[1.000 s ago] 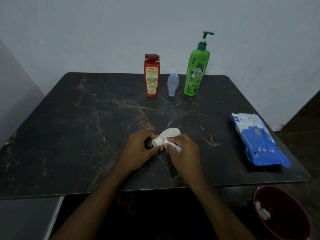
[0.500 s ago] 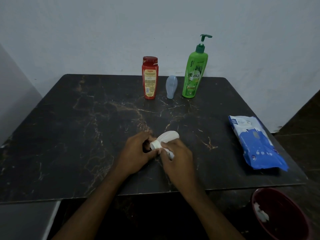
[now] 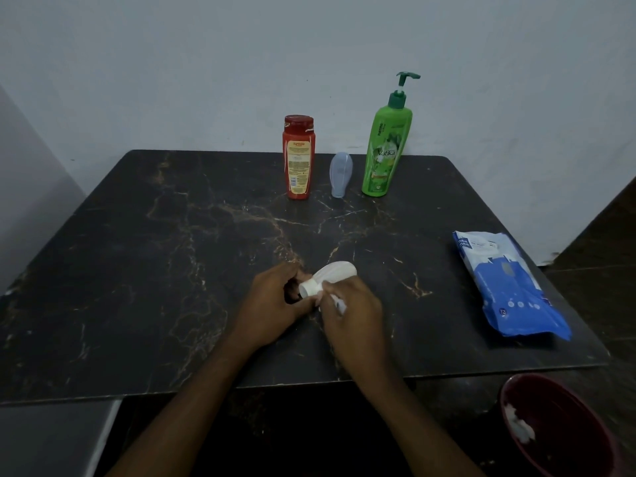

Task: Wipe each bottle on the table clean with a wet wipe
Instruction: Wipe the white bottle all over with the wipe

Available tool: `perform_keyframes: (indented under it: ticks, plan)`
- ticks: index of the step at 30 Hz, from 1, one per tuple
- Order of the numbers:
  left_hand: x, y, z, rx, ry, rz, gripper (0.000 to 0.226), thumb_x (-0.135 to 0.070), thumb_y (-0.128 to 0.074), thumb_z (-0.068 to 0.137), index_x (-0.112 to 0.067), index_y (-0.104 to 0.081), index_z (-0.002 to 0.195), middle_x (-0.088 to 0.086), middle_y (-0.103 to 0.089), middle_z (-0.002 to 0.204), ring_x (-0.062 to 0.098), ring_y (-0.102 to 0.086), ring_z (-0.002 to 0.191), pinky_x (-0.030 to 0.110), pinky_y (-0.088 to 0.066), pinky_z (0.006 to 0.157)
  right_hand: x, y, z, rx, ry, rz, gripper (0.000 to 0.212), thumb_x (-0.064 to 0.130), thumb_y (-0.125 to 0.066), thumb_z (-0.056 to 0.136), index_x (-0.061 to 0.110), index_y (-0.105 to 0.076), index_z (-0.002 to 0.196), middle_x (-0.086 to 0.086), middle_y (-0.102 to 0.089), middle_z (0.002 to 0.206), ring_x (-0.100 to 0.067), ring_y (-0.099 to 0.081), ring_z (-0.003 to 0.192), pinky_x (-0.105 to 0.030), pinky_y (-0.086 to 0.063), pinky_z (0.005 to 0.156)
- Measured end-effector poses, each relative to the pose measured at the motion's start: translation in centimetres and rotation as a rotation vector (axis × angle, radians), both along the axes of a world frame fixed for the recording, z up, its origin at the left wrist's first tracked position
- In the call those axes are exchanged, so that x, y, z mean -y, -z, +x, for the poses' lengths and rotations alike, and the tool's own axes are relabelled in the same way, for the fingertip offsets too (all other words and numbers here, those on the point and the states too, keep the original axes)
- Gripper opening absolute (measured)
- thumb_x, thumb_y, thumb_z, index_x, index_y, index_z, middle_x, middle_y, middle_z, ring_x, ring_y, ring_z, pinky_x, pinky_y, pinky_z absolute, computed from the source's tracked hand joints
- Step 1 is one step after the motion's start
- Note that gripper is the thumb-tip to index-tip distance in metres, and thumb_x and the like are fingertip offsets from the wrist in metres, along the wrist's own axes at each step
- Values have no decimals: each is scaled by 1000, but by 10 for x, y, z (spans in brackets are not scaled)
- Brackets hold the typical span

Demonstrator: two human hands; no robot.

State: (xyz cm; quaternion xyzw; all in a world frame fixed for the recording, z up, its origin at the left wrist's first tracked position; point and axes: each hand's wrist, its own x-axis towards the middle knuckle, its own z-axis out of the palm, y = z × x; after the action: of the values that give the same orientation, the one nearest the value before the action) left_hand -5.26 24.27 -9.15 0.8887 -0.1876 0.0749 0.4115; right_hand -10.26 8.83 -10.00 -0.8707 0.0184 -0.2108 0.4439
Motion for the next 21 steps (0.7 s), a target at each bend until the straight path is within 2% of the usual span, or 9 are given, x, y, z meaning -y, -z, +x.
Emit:
perform_keyframes:
  ticks: [4,6,9,13,17,21]
  plan:
    - [-1,-1,-1,5,4,-8,27,-25,-90,73,-24,-70,92,-14,-66,83,8,-63,78,16,-46,62,13,3,6,5,17,-33,18,17,-65,90,14,-76,104,0,-68,98,-11,-65,87,-21,-51,79]
    - [-2,0,0,5,8,-13,29,-24,-90,72,-25,-70,93,-14,-67,84,10,-63,78,19,-48,63,28,1,15,-43,80,-44,13,20,-65,91,15,-76,97,2,-66,90,-5,-60,77,-10,-42,68]
    - [-2,0,-1,-4,19,-26,29,-23,-90,73,-24,-71,94,-13,-67,86,10,-62,79,20,-48,64,48,0,29,-195,173,-31,16,28,-62,95,18,-74,93,3,-65,89,2,-52,70,-8,-35,58]
    - [-2,0,-1,9,14,-16,30,-24,-90,73,-23,-70,95,-13,-67,87,8,-61,79,21,-48,65,43,3,29,-156,215,13,12,25,-62,93,21,-72,91,5,-63,89,-8,-60,79,-18,-42,67]
    - [-1,1,0,9,8,-11,30,-25,-90,73,-23,-70,96,-13,-66,88,7,-62,78,23,-49,66,37,2,19,-39,98,-4,12,16,-68,90,14,-75,100,3,-64,91,-5,-58,79,-2,-38,68]
    - [-1,0,0,16,26,-22,29,-23,-89,73,-20,-71,96,-11,-67,87,9,-62,78,22,-49,65,40,2,19,-19,-66,22,14,18,-74,87,18,-77,101,8,-65,91,0,-62,86,-4,-41,72]
